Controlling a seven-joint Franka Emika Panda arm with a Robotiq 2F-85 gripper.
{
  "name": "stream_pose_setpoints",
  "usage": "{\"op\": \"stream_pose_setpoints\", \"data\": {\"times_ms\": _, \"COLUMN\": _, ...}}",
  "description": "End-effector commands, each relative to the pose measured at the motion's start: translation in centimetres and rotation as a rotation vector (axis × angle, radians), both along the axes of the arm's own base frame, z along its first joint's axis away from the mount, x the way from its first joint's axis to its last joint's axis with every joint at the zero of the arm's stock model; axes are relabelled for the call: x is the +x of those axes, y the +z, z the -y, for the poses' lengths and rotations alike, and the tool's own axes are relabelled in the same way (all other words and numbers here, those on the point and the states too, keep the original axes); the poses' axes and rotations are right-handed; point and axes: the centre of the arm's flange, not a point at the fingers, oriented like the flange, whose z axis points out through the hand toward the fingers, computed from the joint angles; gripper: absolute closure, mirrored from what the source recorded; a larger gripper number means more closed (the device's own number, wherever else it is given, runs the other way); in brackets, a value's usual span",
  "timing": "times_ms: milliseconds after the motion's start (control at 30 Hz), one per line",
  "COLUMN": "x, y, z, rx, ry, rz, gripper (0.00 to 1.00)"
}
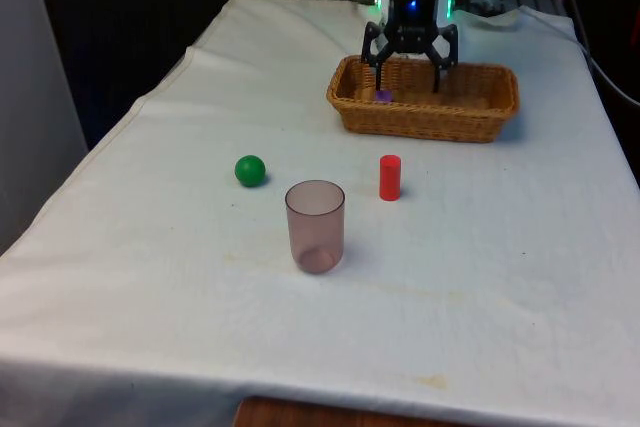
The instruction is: Pick up the triangular block and place it into the basket.
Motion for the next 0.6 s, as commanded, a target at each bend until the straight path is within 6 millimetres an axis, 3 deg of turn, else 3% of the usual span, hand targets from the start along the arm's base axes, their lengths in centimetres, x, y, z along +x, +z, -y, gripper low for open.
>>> {"op": "stream_pose_setpoints", "data": {"times_ms": 0, "x": 0.0, "y": 0.5, "z": -0.1, "rx": 0.003, "ry": -0.005, "rz": -0.003, "gripper": 0.00}}
{"op": "stream_pose_setpoints", "data": {"times_ms": 333, "x": 0.2, "y": 2.9, "z": -1.1, "rx": 0.020, "ry": 0.000, "rz": 0.007, "gripper": 0.00}}
{"op": "stream_pose_setpoints", "data": {"times_ms": 567, "x": 1.1, "y": 6.2, "z": -1.3, "rx": 0.025, "ry": -0.005, "rz": 0.010, "gripper": 0.00}}
